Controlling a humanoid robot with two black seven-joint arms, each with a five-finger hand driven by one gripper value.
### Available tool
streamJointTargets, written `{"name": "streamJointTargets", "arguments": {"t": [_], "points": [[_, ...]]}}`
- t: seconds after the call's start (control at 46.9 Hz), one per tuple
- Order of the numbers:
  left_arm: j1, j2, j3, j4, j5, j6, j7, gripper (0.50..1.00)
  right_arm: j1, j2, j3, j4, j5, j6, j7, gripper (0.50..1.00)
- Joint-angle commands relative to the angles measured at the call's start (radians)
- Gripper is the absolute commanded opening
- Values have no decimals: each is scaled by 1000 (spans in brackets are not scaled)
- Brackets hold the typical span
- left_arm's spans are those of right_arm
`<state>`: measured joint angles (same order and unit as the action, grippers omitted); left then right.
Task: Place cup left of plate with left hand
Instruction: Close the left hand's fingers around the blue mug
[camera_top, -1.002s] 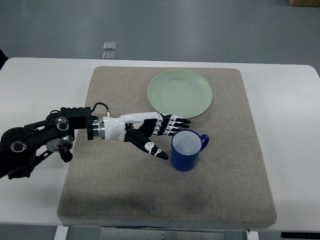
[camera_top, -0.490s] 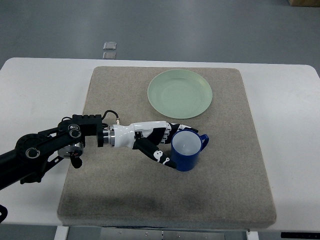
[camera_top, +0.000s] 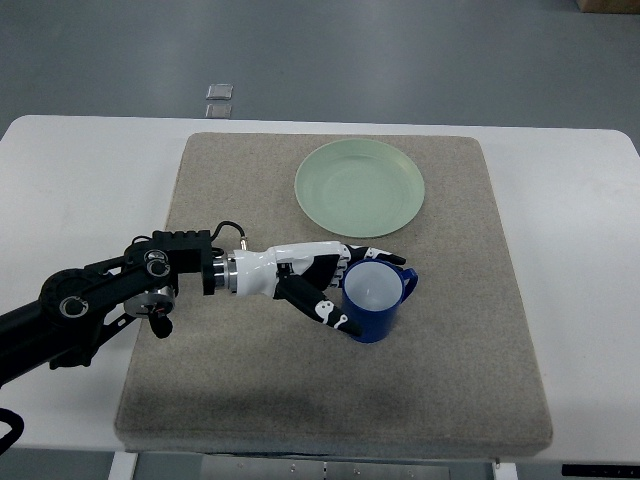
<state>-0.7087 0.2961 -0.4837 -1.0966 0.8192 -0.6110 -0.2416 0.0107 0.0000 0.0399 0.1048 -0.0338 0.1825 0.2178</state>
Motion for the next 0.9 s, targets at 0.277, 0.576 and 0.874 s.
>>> {"name": "streamJointTargets", "arguments": {"t": [0.277, 0.576, 0.874], "points": [[0, 0, 2, 3, 5, 0, -1, 866, -2, 0, 0, 1, 0, 0, 0, 932], [2, 0, 2, 3, 5, 0, -4, 752, 0, 0, 0, 0, 0, 0, 0, 932], [2, 0, 2, 8, 6, 0, -36, 591, 0, 0, 0, 1, 0, 0, 0, 932]]}}
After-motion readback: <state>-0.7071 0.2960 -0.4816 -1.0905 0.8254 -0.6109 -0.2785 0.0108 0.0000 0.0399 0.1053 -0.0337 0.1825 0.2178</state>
